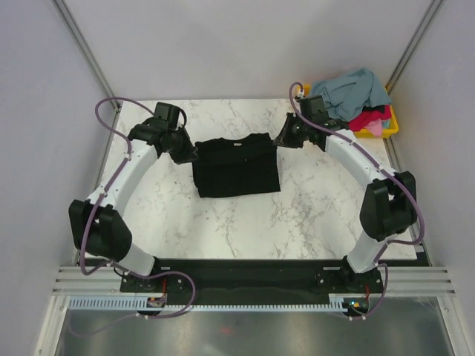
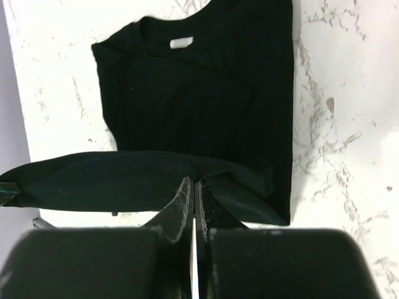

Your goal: Fold and stack the t-shirts

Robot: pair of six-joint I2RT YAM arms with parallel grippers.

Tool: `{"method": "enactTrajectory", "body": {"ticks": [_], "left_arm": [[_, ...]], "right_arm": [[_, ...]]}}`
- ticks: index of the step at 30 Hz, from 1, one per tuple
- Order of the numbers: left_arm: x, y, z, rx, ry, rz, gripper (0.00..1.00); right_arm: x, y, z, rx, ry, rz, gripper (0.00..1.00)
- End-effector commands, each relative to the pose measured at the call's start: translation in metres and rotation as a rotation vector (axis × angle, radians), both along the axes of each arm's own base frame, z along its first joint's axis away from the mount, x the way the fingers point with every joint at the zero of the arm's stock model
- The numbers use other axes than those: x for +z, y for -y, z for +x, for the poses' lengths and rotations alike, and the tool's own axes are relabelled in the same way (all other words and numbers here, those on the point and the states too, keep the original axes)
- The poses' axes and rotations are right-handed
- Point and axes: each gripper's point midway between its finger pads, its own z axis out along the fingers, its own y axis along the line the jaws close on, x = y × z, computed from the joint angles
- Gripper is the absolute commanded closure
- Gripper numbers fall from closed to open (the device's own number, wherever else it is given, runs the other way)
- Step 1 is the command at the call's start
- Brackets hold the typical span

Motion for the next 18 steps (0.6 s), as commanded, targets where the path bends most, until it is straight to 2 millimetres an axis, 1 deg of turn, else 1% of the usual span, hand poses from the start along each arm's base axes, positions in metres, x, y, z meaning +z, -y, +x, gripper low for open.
{"method": "enactTrajectory", "body": {"ticks": [1,2,3,4,5,6,7,8,9,10,11,12,13,14,15,16,17,18], "left_arm": [[0.004,0.002,0.028,-0.050,0.031,-0.022,0.98],[0.002,0.002,0.033,-0.052,0.024,-0.032,0.98],[0.007,0.003,0.042,-0.058,0.039,-0.042,0.98],[-0.006,0.002,0.050,-0.057,0.002,-0.055,0.98],[-0.008,0.001,0.056,-0.057,-0.006,-0.065,0.98],[-0.005,0.000,0.068,-0.057,0.006,-0.073,0.98],[-0.009,-0.004,0.076,-0.048,-0.002,-0.083,0.98],[-0.030,-0.007,0.086,-0.042,-0.050,-0.084,0.98],[-0.024,-0.007,0.101,-0.043,-0.028,-0.105,0.98],[-0.028,-0.012,0.110,-0.037,-0.043,-0.134,0.98],[-0.057,-0.013,0.121,-0.030,-0.108,-0.149,0.98],[-0.047,-0.013,0.139,-0.040,-0.069,-0.169,0.97],[-0.056,-0.020,0.148,-0.030,-0.091,-0.171,0.95],[-0.086,-0.024,0.159,-0.023,-0.138,-0.158,0.83],[-0.078,-0.023,0.179,-0.040,-0.096,-0.186,0.70],[-0.081,-0.029,0.188,-0.044,-0.098,-0.225,0.56],[-0.083,-0.026,0.195,-0.074,-0.096,-0.260,0.17],[-0.087,-0.024,0.213,-0.092,-0.079,-0.293,0.06]], "right_arm": [[0.015,0.000,0.028,-0.017,0.067,-0.020,1.00],[0.004,-0.001,0.034,-0.022,0.050,-0.030,1.00],[0.008,-0.002,0.042,-0.027,0.059,-0.026,1.00],[0.005,-0.003,0.047,-0.030,0.054,-0.026,1.00],[-0.010,-0.004,0.055,-0.031,0.029,-0.034,1.00],[-0.003,-0.007,0.067,-0.038,0.050,-0.023,1.00],[-0.006,-0.009,0.074,-0.039,0.045,-0.020,1.00],[-0.027,-0.011,0.083,-0.041,0.010,-0.028,1.00],[-0.016,-0.014,0.099,-0.049,0.038,-0.005,1.00],[-0.020,-0.015,0.107,-0.050,0.030,0.005,1.00],[-0.048,-0.018,0.118,-0.049,-0.011,-0.001,1.00],[-0.037,-0.024,0.133,-0.043,0.017,0.027,1.00],[-0.043,-0.027,0.142,-0.044,0.010,0.043,0.91],[-0.075,-0.029,0.152,-0.042,-0.030,0.042,0.76],[-0.059,-0.034,0.167,-0.034,0.007,0.070,0.54],[-0.085,-0.034,0.174,-0.043,-0.030,0.078,0.22],[-0.085,-0.033,0.181,-0.049,-0.023,0.090,0.07],[-0.078,-0.034,0.187,-0.051,-0.005,0.103,0.05]]}}
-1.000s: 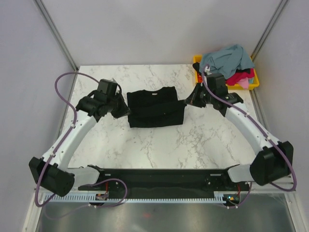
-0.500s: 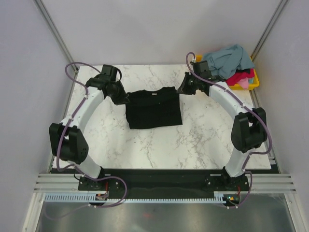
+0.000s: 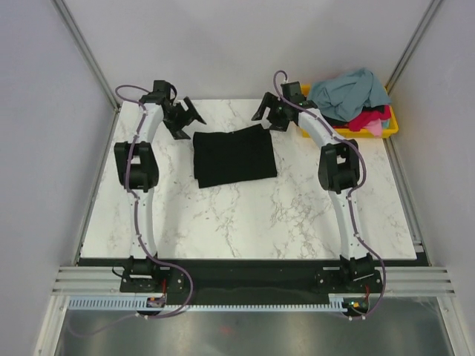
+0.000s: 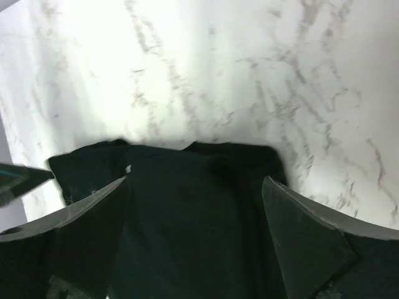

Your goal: Fold and stack the t-shirts

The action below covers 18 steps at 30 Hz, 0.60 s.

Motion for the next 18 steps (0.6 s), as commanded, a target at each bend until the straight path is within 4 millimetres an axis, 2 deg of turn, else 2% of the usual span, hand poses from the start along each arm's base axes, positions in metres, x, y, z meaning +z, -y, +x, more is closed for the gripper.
{"method": "enactTrajectory", "body": {"ticks": [1,2,3,4,5,6,7,8,9,10,11,12,13,14,15,17,18], "left_arm": [[0.012,0.004,0.025,-0.085,0.043,-0.132,0.02],[0.012,0.003,0.027,-0.081,0.042,-0.141,0.00],[0.013,-0.001,0.029,-0.064,0.046,-0.123,0.00],[0.017,-0.004,0.028,-0.058,0.052,-0.109,0.00],[0.011,-0.005,0.024,-0.061,0.043,-0.094,0.00],[0.022,-0.009,0.023,-0.058,0.069,-0.072,0.00],[0.024,-0.012,0.021,-0.056,0.076,-0.051,0.00],[0.023,-0.015,0.019,-0.066,0.084,-0.023,0.01],[0.015,-0.022,0.012,-0.057,0.064,0.017,0.02],[0.024,-0.024,0.009,-0.062,0.080,0.032,0.03],[0.013,-0.025,-0.002,-0.081,0.058,0.046,0.06],[0.010,-0.027,-0.007,-0.082,0.052,0.060,0.08],[0.020,-0.027,-0.011,-0.088,0.081,0.070,0.10],[0.003,-0.028,-0.025,-0.098,0.037,0.079,0.10],[0.000,-0.031,-0.024,-0.093,0.057,0.096,0.10],[-0.009,-0.031,-0.039,-0.093,0.034,0.097,0.10],[-0.010,-0.029,-0.039,-0.095,0.047,0.087,0.10]], "right_arm": [[0.004,0.001,0.016,-0.006,0.002,0.058,0.03],[0.010,0.001,0.015,-0.006,0.010,0.058,0.03],[0.003,0.004,0.011,-0.011,-0.004,0.050,0.03],[0.023,0.006,0.009,-0.012,0.030,0.052,0.03],[0.011,0.010,0.001,-0.013,0.014,0.038,0.04],[0.014,0.013,-0.003,-0.017,0.023,0.020,0.04],[0.034,0.018,-0.006,-0.023,0.058,0.007,0.04],[0.035,0.024,-0.008,-0.031,0.073,-0.028,0.03],[0.024,0.029,-0.018,-0.033,0.045,-0.052,0.04],[0.039,0.034,-0.023,-0.038,0.065,-0.060,0.04],[0.026,0.038,-0.034,-0.033,0.039,-0.086,0.04],[0.026,0.040,-0.039,-0.033,0.035,-0.094,0.04],[0.034,0.042,-0.044,-0.033,0.049,-0.095,0.04],[0.023,0.043,-0.052,-0.024,0.030,-0.096,0.03],[0.020,0.042,-0.056,-0.018,0.028,-0.089,0.03],[0.010,0.037,-0.061,0.003,0.011,-0.081,0.04],[0.007,0.031,-0.064,0.024,0.002,-0.071,0.05]]}}
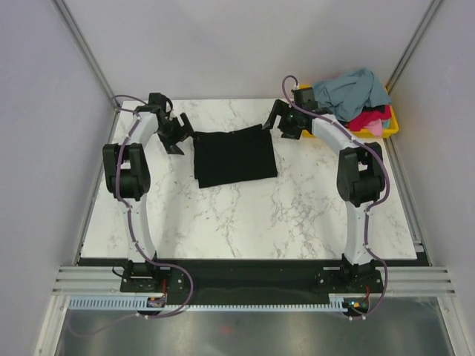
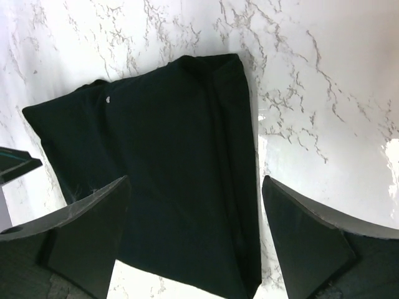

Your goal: Fold and stack the t-shirts

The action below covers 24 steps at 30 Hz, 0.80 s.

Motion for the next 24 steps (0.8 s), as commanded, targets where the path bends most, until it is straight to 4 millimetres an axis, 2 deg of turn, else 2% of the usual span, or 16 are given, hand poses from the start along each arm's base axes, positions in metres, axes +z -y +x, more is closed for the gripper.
{"method": "enactTrajectory", "body": {"ticks": [1,3,4,5,7,9,10,11,13,14,16,17,19,20,23,24], "left_arm": [[0.012,-0.003,0.002,-0.043,0.109,0.032,0.10],[0.005,0.001,-0.002,-0.043,0.088,0.004,0.11],[0.003,0.003,-0.001,-0.046,0.087,0.001,0.12],[0.000,0.004,-0.002,-0.048,0.081,-0.001,0.12],[-0.003,0.009,-0.003,-0.063,0.081,-0.002,0.12],[-0.006,0.010,-0.005,-0.066,0.076,0.006,0.12],[-0.007,0.011,-0.005,-0.067,0.077,0.008,0.13],[-0.008,0.011,-0.006,-0.069,0.074,0.008,0.13],[-0.010,0.012,-0.007,-0.071,0.070,0.012,0.14],[-0.011,0.013,-0.008,-0.074,0.069,0.013,0.14],[-0.012,0.013,-0.009,-0.076,0.067,0.016,0.14],[-0.013,0.013,-0.009,-0.076,0.065,0.020,0.14],[-0.015,0.013,-0.009,-0.076,0.062,0.023,0.15],[-0.014,0.013,-0.009,-0.075,0.064,0.026,0.16],[-0.015,0.014,-0.009,-0.076,0.064,0.026,0.16],[-0.015,0.014,-0.008,-0.075,0.065,0.025,0.16]], "right_arm": [[-0.012,-0.011,-0.002,0.053,0.015,0.004,0.06],[-0.013,-0.022,0.002,0.077,0.030,-0.004,0.10],[-0.023,-0.029,0.002,0.094,0.019,-0.012,0.11],[-0.018,-0.032,0.009,0.096,0.030,-0.012,0.12],[-0.031,-0.035,0.014,0.094,0.012,-0.033,0.17],[-0.027,-0.039,0.025,0.092,0.033,-0.026,0.25],[-0.039,-0.040,0.028,0.089,0.018,-0.032,0.26],[-0.032,-0.043,0.036,0.086,0.039,-0.026,0.28],[-0.042,-0.045,0.045,0.076,0.043,-0.040,0.33],[-0.034,-0.047,0.055,0.071,0.075,-0.039,0.35],[-0.045,-0.049,0.062,0.064,0.073,-0.046,0.39],[-0.036,-0.051,0.070,0.059,0.101,-0.036,0.46],[-0.038,-0.054,0.076,0.052,0.109,-0.032,0.54],[-0.037,-0.054,0.077,0.048,0.112,-0.029,0.70],[-0.031,-0.051,0.078,0.038,0.123,-0.038,1.00],[-0.022,-0.051,0.078,0.042,0.140,-0.041,1.00]]}}
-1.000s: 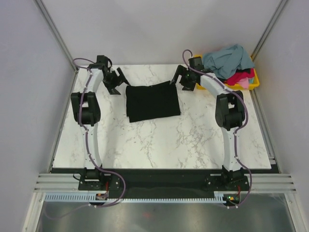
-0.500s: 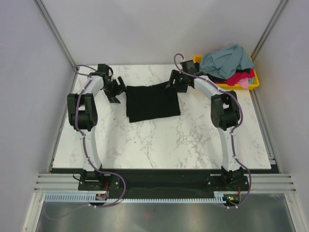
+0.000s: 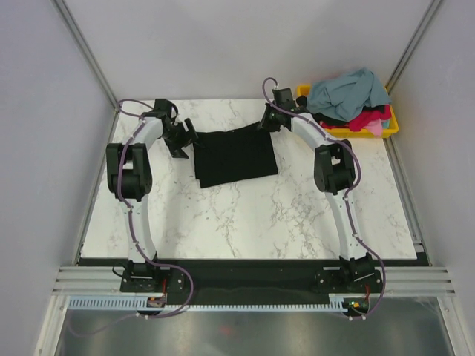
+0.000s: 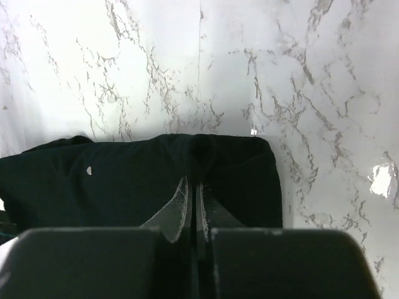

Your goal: Fold and stack the t-shirts

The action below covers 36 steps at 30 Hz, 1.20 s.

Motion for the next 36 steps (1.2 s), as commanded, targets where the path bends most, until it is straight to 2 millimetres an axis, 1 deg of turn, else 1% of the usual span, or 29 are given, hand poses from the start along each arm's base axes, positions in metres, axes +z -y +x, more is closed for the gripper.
{"method": "enactTrajectory", "body": {"ticks": [1,2,3,4,5,6,7,8,9,10,12,14,15,16,17,18,19,21,22,23,25,26,27,29,31,32,34,36], "left_arm": [[0.009,0.000,0.005,-0.038,0.056,0.015,0.16],[0.008,0.000,0.005,-0.039,0.053,0.020,0.16],[0.009,0.000,0.005,-0.037,0.057,0.019,0.17],[0.009,0.000,0.005,-0.036,0.055,0.020,0.17],[0.008,0.000,0.005,-0.036,0.055,0.023,0.17],[0.009,0.000,0.005,-0.036,0.057,0.023,0.17],[0.009,0.000,0.005,-0.037,0.057,0.024,0.17],[0.009,0.001,0.006,-0.038,0.060,0.028,0.17],[0.009,0.001,0.005,-0.037,0.058,0.028,0.17],[0.009,0.002,0.006,-0.037,0.061,0.030,0.17],[0.009,0.003,0.007,-0.039,0.064,0.037,0.17],[0.008,0.003,0.007,-0.040,0.066,0.045,0.17],[0.007,0.004,0.007,-0.041,0.065,0.045,0.17],[0.007,0.005,0.006,-0.044,0.064,0.046,0.17],[0.007,0.005,0.007,-0.045,0.065,0.047,0.17],[0.008,0.006,0.007,-0.047,0.068,0.051,0.17],[0.008,0.006,0.006,-0.047,0.068,0.053,0.17],[0.008,0.007,0.007,-0.048,0.069,0.057,0.17],[0.009,0.007,0.007,-0.048,0.071,0.057,0.17],[0.008,0.007,0.007,-0.050,0.070,0.059,0.17],[0.006,0.008,0.006,-0.054,0.068,0.066,0.17],[0.006,0.008,0.006,-0.054,0.068,0.067,0.17],[0.007,0.008,0.006,-0.058,0.071,0.070,0.17],[0.006,0.012,0.006,-0.074,0.076,0.076,0.17],[0.009,0.015,0.007,-0.085,0.089,0.079,0.17],[0.008,0.019,0.006,-0.098,0.090,0.074,0.17],[0.009,0.023,0.009,-0.112,0.102,0.074,0.17],[0.014,0.033,0.014,-0.138,0.127,0.065,0.17]], "right_arm": [[0.032,0.003,0.010,-0.019,0.077,-0.009,1.00],[0.037,0.005,0.008,-0.023,0.083,-0.017,1.00],[0.053,0.009,0.007,-0.030,0.112,-0.027,1.00],[0.049,0.013,0.002,-0.037,0.102,-0.041,1.00],[0.054,0.015,0.000,-0.042,0.111,-0.046,1.00],[0.072,0.019,-0.001,-0.055,0.144,-0.048,1.00],[0.079,0.022,-0.001,-0.063,0.163,-0.051,1.00],[0.073,0.025,-0.007,-0.068,0.148,-0.065,1.00],[0.084,0.027,-0.009,-0.071,0.167,-0.064,1.00],[0.079,0.030,-0.012,-0.077,0.161,-0.073,1.00],[0.082,0.033,-0.014,-0.081,0.164,-0.070,1.00],[0.078,0.035,-0.016,-0.076,0.157,-0.066,1.00],[0.082,0.036,-0.016,-0.078,0.165,-0.067,1.00],[0.077,0.041,-0.019,-0.088,0.155,-0.076,1.00],[0.083,0.047,-0.020,-0.110,0.170,-0.088,1.00],[0.082,0.052,-0.021,-0.128,0.173,-0.098,1.00],[0.071,0.057,-0.027,-0.143,0.160,-0.110,1.00],[0.066,0.070,-0.029,-0.189,0.162,-0.126,1.00],[0.050,0.077,-0.034,-0.210,0.139,-0.143,1.00],[0.041,0.082,-0.036,-0.227,0.122,-0.150,1.00],[0.005,0.092,-0.040,-0.265,0.060,-0.148,1.00],[-0.007,0.093,-0.041,-0.264,0.036,-0.143,1.00],[-0.030,0.094,-0.044,-0.260,-0.011,-0.136,1.00],[-0.052,0.097,-0.047,-0.269,-0.056,-0.141,1.00],[-0.063,0.098,-0.052,-0.270,-0.081,-0.141,1.00],[-0.066,0.097,-0.054,-0.268,-0.092,-0.138,1.00],[-0.071,0.099,-0.058,-0.269,-0.103,-0.144,1.00],[-0.072,0.099,-0.060,-0.264,-0.106,-0.149,1.00]]}}
